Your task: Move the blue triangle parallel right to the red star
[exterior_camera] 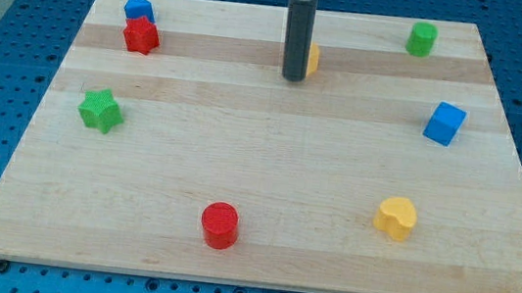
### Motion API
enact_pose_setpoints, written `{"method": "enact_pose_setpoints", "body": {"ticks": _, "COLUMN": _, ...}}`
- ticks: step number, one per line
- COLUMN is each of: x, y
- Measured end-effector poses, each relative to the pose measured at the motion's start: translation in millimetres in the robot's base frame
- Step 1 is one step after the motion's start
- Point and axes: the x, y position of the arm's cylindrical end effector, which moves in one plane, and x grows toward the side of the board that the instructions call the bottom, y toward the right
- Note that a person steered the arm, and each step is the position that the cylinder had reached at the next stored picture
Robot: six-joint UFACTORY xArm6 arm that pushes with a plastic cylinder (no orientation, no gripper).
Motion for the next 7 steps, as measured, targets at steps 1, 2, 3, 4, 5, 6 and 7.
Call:
{"method": "enact_pose_setpoints", "body": {"ticks": 1, "x": -42, "y": 7}}
{"method": "enact_pose_setpoints", "body": {"ticks": 2, "x": -26, "y": -31}}
{"method": "enact_pose_setpoints", "body": {"ticks": 3, "x": 28, "y": -113}}
{"method": "enact_pose_setpoints", "body": {"ticks": 4, "x": 46, "y": -199}}
{"method": "enact_pose_setpoints", "body": {"ticks": 5, "x": 10, "y": -295}}
{"method": "enact_pose_setpoints", "body": {"ticks": 6, "x": -8, "y": -324}}
{"method": "enact_pose_setpoints", "body": {"ticks": 7, "x": -9, "y": -326}}
